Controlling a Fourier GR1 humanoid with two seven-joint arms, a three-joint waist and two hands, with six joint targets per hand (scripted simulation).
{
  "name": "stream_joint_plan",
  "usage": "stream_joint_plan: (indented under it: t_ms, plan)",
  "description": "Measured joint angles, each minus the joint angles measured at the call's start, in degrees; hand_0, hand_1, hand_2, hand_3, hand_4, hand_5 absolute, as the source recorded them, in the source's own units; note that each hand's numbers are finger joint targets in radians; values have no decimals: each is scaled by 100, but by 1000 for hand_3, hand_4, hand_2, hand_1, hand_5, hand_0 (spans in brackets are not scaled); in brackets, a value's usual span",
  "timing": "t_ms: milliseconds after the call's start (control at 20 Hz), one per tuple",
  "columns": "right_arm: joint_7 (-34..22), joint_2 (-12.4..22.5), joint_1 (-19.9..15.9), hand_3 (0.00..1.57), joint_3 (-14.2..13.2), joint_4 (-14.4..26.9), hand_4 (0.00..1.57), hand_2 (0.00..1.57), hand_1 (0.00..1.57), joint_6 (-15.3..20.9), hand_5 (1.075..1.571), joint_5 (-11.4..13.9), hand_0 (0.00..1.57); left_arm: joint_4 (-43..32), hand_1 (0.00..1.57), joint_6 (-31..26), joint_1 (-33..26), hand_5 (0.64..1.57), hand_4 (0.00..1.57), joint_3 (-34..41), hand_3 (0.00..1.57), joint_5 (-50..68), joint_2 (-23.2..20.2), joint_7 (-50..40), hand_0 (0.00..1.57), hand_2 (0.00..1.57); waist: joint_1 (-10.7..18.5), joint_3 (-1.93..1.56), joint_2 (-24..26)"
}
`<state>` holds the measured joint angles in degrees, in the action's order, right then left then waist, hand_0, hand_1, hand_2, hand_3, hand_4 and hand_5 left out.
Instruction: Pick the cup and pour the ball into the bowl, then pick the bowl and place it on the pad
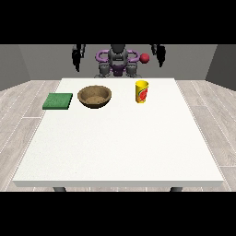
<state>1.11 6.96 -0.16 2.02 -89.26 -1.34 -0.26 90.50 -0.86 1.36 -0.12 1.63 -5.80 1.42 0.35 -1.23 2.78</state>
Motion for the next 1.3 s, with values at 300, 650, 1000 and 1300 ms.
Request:
stream_joint_plan:
  t_ms: [300, 650, 1000, 1300]
  plan:
    - [-378, 155, -72, 0, -77, -389, 0, 0, 0, -2, 1569, -50, 0, 371, 0, -31, 86, 1557, 0, 52, 0, 29, -195, -400, 0, 0, -43, 72, 1011]
    - [-507, 721, 120, 0, -1046, -563, 0, 0, 0, -781, 1570, -1215, 0, 697, 0, -76, 389, 1547, 0, 735, 0, 818, -312, -958, 0, 0, -219, 113, 759]
    - [-225, 717, -9, 0, -1309, -586, 0, 0, 0, -990, 1570, -1390, 0, 309, 0, -419, 613, 1536, 0, 1265, 0, 1129, -555, -319, 0, 0, -273, 122, 51]
    - [320, 618, -277, 0, -1331, -268, 0, 0, 0, -1089, 1571, -1266, 0, -327, 0, -351, 885, 1525, 0, 1235, 0, 807, -380, 656, 0, 0, -359, 124, -596]
